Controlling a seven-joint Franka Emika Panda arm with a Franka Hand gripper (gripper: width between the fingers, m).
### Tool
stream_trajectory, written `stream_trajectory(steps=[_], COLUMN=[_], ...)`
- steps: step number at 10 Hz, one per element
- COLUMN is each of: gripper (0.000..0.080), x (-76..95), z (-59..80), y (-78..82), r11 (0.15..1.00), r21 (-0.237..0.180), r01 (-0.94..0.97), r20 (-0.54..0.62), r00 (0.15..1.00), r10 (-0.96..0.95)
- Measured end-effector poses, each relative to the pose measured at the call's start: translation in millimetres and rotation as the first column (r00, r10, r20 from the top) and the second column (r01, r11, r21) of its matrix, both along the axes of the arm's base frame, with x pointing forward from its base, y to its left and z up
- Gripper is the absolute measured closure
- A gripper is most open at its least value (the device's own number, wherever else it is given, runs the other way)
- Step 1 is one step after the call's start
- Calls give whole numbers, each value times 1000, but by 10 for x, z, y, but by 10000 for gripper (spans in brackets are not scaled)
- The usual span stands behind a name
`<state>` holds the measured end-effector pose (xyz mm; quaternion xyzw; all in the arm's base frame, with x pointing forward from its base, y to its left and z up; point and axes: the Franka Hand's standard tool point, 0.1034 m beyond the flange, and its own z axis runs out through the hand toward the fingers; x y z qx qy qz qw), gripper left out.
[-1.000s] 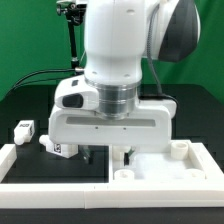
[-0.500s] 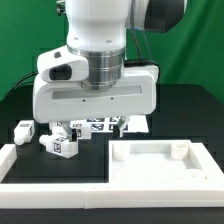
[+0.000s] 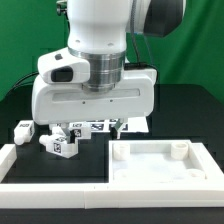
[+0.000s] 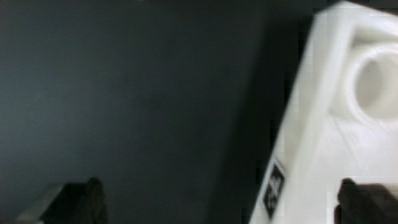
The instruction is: Assemble one leg
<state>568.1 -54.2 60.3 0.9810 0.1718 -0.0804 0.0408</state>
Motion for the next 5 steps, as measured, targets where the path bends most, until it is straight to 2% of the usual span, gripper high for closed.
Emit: stream_trajectory(steps=[2,4,5], gripper=[150,150,150], x=[-76,-119,-137], z=[7,-40,-50], y=[-78,-177,-187], r11=[991,901,881], r21=[-21,-10,1], r01=[-134,-433,-473], r20=[-15,-37,-44], r00=[991,901,880], r10=[133,433,472])
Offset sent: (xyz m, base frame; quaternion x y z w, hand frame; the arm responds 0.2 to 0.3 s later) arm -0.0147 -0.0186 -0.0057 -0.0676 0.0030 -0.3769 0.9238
